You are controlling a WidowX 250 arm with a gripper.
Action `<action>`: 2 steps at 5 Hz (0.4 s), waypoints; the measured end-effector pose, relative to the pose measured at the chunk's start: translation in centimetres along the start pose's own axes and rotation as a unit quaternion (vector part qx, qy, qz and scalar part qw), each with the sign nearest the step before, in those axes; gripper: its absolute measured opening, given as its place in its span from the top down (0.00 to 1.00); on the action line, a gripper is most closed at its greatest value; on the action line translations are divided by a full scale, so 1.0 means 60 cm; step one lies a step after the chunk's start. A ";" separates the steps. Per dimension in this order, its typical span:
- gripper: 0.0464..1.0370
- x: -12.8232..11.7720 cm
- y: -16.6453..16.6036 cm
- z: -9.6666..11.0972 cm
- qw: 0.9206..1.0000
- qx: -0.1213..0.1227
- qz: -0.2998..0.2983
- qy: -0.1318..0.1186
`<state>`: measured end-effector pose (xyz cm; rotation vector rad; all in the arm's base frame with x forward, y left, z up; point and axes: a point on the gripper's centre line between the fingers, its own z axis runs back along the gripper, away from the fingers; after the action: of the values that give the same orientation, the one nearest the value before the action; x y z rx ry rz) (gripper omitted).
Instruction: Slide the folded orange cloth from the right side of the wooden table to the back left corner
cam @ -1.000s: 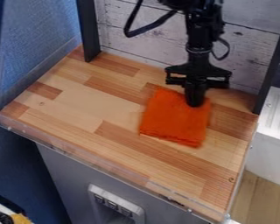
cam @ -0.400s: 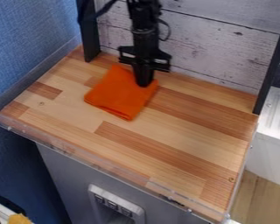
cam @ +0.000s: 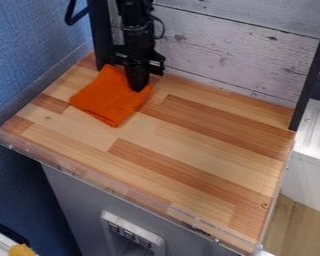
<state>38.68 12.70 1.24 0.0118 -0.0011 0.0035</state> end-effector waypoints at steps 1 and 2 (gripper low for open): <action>0.99 -0.004 0.012 -0.003 1.000 0.003 -0.008 -0.002; 0.99 -0.010 0.012 -0.006 1.000 0.003 -0.013 -0.002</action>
<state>38.07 13.43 0.90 0.0187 -0.0048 -0.0228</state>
